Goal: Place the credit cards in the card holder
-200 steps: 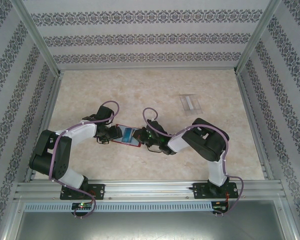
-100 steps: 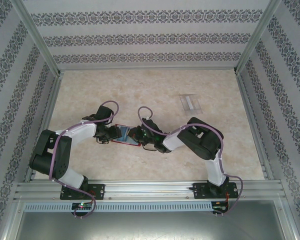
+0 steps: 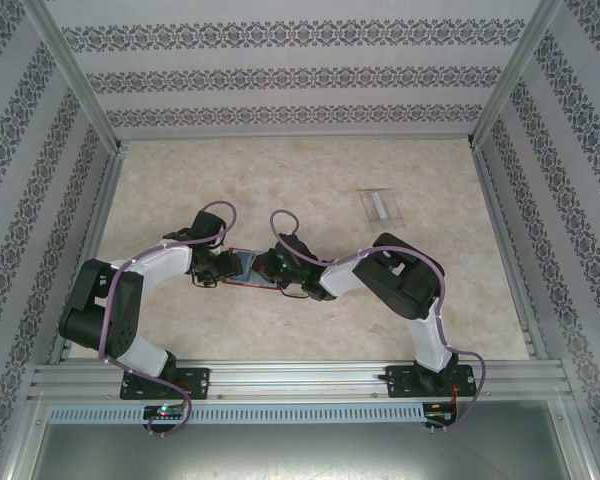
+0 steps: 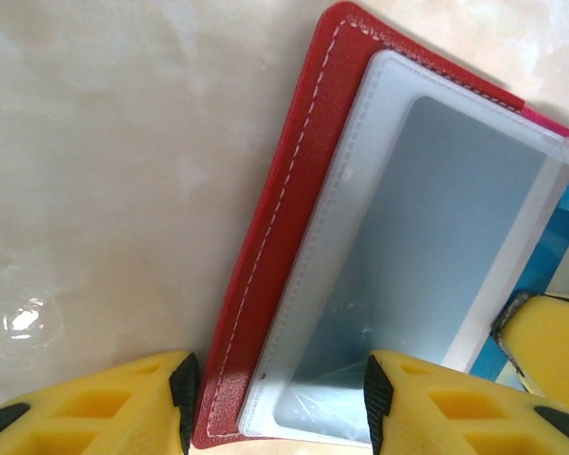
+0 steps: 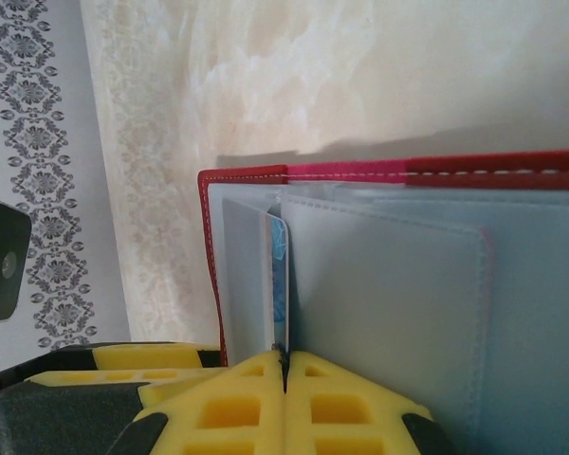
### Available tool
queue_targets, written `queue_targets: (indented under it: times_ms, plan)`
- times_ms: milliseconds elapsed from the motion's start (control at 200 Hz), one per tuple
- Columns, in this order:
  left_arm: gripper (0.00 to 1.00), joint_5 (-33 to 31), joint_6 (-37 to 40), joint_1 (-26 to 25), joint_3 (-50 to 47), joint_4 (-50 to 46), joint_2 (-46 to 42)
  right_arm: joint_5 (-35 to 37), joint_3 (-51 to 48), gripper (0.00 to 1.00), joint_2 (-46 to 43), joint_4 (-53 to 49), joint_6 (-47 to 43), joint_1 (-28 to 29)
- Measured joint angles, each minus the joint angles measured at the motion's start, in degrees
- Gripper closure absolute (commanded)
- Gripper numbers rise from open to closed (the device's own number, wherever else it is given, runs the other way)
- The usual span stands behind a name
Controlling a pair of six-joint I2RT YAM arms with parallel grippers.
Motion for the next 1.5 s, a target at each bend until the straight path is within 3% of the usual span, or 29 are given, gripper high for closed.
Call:
queue_targets:
  times_ms: [230, 440, 709, 814, 964, 1499]
  plan:
    - [0.48, 0.7, -0.8, 0.5, -0.4, 0.5, -0.3, 0.7, 2.4, 0.89, 0.8, -2.6, -1.1, 0.5]
    - [0.36, 2.4, -1.5, 0.7, -0.8, 1.7, -1.0, 1.1, 2.2, 0.77, -0.9, -5.4, -3.4, 0.5]
    - [0.28, 3.5, -1.4, 0.6, -0.9, 2.2, -1.5, 1.5, 1.0, 0.76, -6.3, -12.1, -7.3, 0.5]
    - [0.11, 3.8, -1.1, 0.6, -0.9, 2.3, -1.5, 2.2, 0.8, 0.75, -7.5, -13.6, -8.3, 0.5]
    - [0.03, 5.1, -0.4, 0.2, -0.4, 2.7, -1.4, 4.1, -0.5, 0.75, -11.0, -16.5, -10.4, -0.3]
    - [0.07, 0.0, 2.5, -2.9, 6.2, -5.0, 3.9, 19.1, -9.1, 0.72, -33.8, -26.9, -26.5, -2.5]
